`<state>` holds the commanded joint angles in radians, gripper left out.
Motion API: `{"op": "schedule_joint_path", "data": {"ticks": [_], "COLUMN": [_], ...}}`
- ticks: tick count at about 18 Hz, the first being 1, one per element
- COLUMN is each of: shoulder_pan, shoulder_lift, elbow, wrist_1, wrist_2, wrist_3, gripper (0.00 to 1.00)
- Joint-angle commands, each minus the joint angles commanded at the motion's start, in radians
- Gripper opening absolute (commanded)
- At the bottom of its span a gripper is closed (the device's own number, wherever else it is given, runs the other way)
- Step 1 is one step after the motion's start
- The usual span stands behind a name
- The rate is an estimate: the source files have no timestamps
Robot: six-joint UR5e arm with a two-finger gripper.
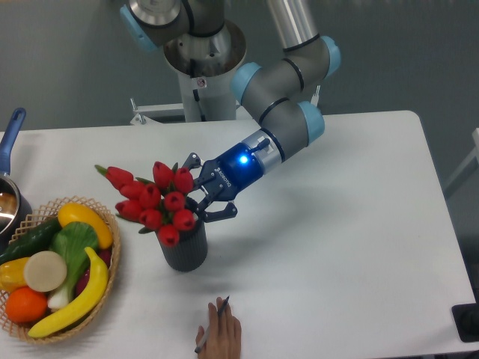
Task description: Insert the flowers into the vase
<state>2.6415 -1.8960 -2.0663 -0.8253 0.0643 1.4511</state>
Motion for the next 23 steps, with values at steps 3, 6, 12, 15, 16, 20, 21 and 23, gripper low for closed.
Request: {"op": "schedule_joint_path", "data": {"ticks": [3, 6, 12, 15, 16, 20, 21, 23], "shoulder_pan": [0.003, 0.006, 0.005, 0.008, 0.006, 0.011, 0.015, 0.021], "shoulder_lift": [0.008, 0.011, 0.015, 0.035, 0.047, 0.087, 0.095, 0.113], "elbow": [-0.002, -0.002, 0.002, -0.002, -0.002, -0.008, -0.009, -0.017], "wrist_1": [0.000, 0.000, -0.002, -0.003, -0.003, -0.005, -0.006, -0.006], "wrist_2": [0.023, 0.066, 0.098, 0.153, 0.182, 0.278, 0.278, 0.278], "wrist_3": [0.015, 0.015, 0.017, 0.017, 0.017, 0.012, 0.012, 0.009], "gripper": [0.88, 0.95, 1.00, 1.00, 1.00, 1.00, 1.00, 1.00]}}
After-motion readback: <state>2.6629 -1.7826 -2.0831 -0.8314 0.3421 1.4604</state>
